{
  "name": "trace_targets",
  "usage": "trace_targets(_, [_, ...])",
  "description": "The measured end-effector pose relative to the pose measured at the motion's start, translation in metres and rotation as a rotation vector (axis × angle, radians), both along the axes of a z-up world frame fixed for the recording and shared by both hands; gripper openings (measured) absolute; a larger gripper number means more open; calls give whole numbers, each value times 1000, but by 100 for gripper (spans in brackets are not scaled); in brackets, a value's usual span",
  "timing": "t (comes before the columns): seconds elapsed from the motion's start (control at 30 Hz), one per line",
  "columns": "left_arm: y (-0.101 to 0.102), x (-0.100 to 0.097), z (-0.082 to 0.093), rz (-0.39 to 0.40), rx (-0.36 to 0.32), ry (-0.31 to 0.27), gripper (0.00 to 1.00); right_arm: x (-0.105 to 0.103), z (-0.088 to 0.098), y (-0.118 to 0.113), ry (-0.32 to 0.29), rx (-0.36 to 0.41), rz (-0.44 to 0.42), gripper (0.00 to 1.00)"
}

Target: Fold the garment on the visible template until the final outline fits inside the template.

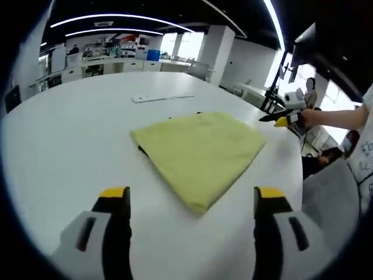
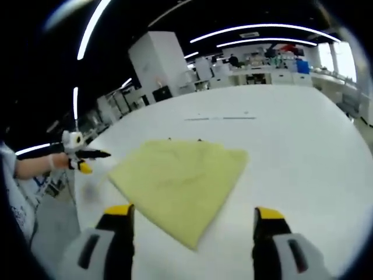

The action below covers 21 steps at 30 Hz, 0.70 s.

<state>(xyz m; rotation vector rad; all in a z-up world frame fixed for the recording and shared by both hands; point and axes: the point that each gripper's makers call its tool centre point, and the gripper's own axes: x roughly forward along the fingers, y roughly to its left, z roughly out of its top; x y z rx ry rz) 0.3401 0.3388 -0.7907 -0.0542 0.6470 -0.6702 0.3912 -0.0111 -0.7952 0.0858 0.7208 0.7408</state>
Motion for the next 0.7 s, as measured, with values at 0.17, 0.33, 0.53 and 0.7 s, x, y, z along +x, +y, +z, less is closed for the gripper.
trace_targets(0.17, [-2,-8,-5,-5,1,9,76,-6,1,2,13,0,8,82])
trace_targets(0.33, [1,-8,-11,12,-8,20,60,-11,-1,3,15,-3,15,76])
trace_targets(0.53, [3,-11,-19,27,-9,30,48,-22,-8,5,58,2,35,60])
trace_targets(0.7, [1,-15,-25,37,-8,44,38,-33,-18,7,81,-14,61,53])
